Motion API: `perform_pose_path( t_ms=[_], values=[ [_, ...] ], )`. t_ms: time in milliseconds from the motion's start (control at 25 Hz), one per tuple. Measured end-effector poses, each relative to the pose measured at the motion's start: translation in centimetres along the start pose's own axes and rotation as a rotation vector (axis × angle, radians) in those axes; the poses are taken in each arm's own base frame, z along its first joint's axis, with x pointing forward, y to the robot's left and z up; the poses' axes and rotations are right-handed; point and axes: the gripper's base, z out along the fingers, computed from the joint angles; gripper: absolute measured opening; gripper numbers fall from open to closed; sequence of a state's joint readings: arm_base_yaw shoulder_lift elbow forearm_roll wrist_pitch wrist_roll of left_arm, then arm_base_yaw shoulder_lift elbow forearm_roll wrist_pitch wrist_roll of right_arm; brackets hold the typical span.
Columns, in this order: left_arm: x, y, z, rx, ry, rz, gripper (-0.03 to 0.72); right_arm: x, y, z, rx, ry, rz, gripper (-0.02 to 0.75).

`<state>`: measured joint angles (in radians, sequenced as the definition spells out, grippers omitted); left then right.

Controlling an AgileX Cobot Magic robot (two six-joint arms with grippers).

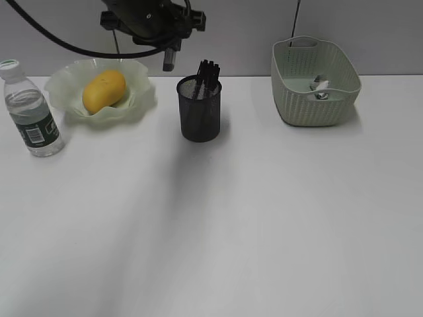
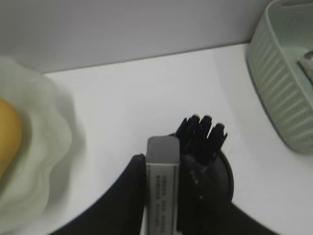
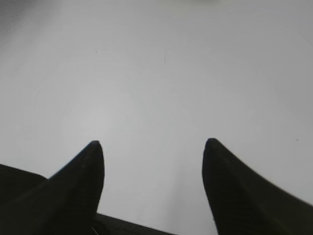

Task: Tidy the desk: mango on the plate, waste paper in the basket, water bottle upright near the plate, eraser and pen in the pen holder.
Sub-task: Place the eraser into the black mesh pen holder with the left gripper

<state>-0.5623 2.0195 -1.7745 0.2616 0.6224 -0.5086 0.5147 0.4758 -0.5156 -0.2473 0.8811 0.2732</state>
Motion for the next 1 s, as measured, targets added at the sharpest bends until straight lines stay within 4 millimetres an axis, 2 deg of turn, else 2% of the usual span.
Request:
perform_pose_path(
  t_ms=[240, 520, 600, 800, 1000],
  values=[
    [0.1, -0.7, 2.9, 0.066, -0.113, 0.030, 0.167, 0.0, 0.0, 0.0, 0.000, 0.000, 0.000, 0.503],
    [2.1, -0.8, 6.5, 0.076, -0.092, 0.048, 0.178, 0.0, 0.0, 0.0, 0.000, 0.000, 0.000, 0.503],
    [2.5, -0.8, 7.2, 0.075, -0.082, 0.050, 0.209, 0.0, 0.0, 0.0, 0.000, 0.000, 0.000, 0.503],
    [2.9, -0.8, 7.7, 0.072, -0.071, 0.052, 0.397, 0.0, 0.0, 0.0, 0.000, 0.000, 0.000, 0.503],
    [2.4, -0.8, 6.9, 0.073, -0.083, 0.050, 0.443, 0.0, 0.0, 0.0, 0.000, 0.000, 0.000, 0.503]
  ],
)
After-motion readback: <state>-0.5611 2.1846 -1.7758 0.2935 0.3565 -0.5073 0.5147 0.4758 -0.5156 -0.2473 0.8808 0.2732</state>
